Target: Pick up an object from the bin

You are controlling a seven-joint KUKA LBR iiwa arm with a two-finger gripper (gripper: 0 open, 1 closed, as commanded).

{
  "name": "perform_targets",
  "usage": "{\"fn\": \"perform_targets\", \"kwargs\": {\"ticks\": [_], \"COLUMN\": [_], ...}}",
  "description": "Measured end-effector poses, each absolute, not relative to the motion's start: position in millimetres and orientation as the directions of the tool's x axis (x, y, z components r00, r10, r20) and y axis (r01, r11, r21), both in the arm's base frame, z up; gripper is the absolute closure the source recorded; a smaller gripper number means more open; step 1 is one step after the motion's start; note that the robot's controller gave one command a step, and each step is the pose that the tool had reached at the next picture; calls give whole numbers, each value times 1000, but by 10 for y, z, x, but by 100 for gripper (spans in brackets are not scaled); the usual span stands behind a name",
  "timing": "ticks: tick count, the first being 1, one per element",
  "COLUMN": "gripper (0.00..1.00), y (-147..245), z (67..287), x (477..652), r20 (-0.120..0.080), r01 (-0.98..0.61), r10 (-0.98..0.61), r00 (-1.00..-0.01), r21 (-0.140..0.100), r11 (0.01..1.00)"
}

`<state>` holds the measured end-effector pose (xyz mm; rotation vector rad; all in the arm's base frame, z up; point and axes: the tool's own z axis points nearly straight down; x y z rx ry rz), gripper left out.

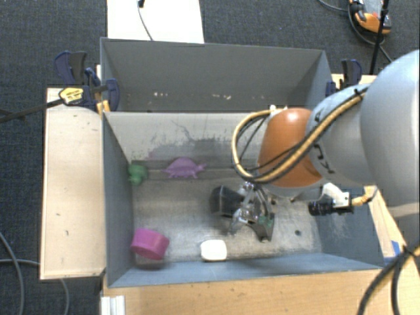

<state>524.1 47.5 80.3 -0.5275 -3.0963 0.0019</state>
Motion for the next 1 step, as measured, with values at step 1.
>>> {"fn": "perform_targets", "kwargs": {"ticks": [1], "gripper": [100], "y": [477], "z": [890], "x": [5240], "r20": [1], "r01": [330], "r10": [330], "r00": [-944], "r21": [-1], "r11": [944]}}
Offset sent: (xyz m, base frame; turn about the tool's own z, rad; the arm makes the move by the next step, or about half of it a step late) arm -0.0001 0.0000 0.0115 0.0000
